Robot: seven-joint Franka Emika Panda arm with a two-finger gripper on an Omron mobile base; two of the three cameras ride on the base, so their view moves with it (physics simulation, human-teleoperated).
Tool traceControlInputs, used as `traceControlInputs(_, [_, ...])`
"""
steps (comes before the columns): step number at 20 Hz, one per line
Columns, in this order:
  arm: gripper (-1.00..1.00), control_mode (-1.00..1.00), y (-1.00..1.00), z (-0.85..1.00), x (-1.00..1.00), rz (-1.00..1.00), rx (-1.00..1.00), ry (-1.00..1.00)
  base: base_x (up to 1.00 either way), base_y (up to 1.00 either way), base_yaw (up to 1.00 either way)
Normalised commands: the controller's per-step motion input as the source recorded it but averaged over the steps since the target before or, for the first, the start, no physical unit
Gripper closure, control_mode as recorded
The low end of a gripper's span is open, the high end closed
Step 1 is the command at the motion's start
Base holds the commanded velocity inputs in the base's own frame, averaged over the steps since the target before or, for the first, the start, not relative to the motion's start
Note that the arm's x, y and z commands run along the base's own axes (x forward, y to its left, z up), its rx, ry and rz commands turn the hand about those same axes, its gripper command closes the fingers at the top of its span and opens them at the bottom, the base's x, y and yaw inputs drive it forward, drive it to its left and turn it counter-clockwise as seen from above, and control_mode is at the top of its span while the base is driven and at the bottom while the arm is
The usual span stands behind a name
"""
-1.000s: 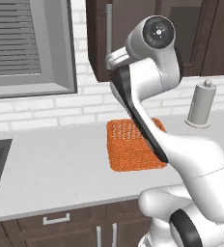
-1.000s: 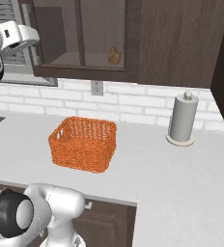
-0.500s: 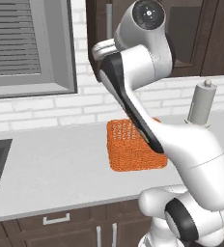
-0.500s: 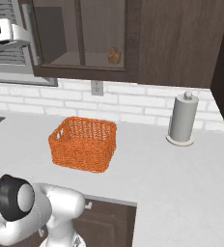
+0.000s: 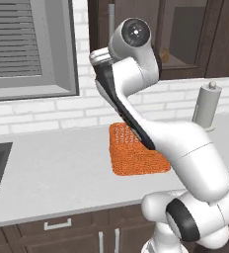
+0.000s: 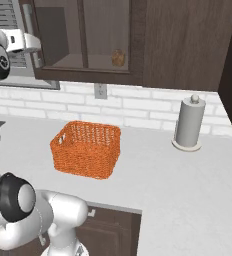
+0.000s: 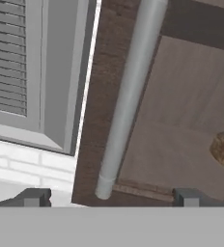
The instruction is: Open the cabinet, pick up the bread from the cabinet and place it in the basket. Then move the basket to the dining counter.
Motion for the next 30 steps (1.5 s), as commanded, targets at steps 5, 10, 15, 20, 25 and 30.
traceControlInputs(5, [-1.0,-1.0,-0.06,-0.01,0.87,0.0,0.02,0.0,0.0,0.0,0.0])
traceControlInputs(10, [-1.0,-1.0,0.05,0.0,0.5,-0.04,0.0,0.05,0.0,0.0,0.0])
traceControlInputs(15, [-1.0,-1.0,0.21,0.0,0.35,-0.1,0.0,0.01,0.0,0.0,0.0])
traceControlInputs(20, [-1.0,-1.0,0.15,0.0,0.53,-0.1,0.0,0.0,0.0,0.0,0.0])
traceControlInputs(25, [1.0,-1.0,0.05,-0.01,0.46,0.0,0.0,-0.04,0.0,0.0,0.0])
traceControlInputs(30, [1.0,-1.0,0.04,-0.04,0.48,0.03,0.0,-0.07,0.0,0.0,0.0])
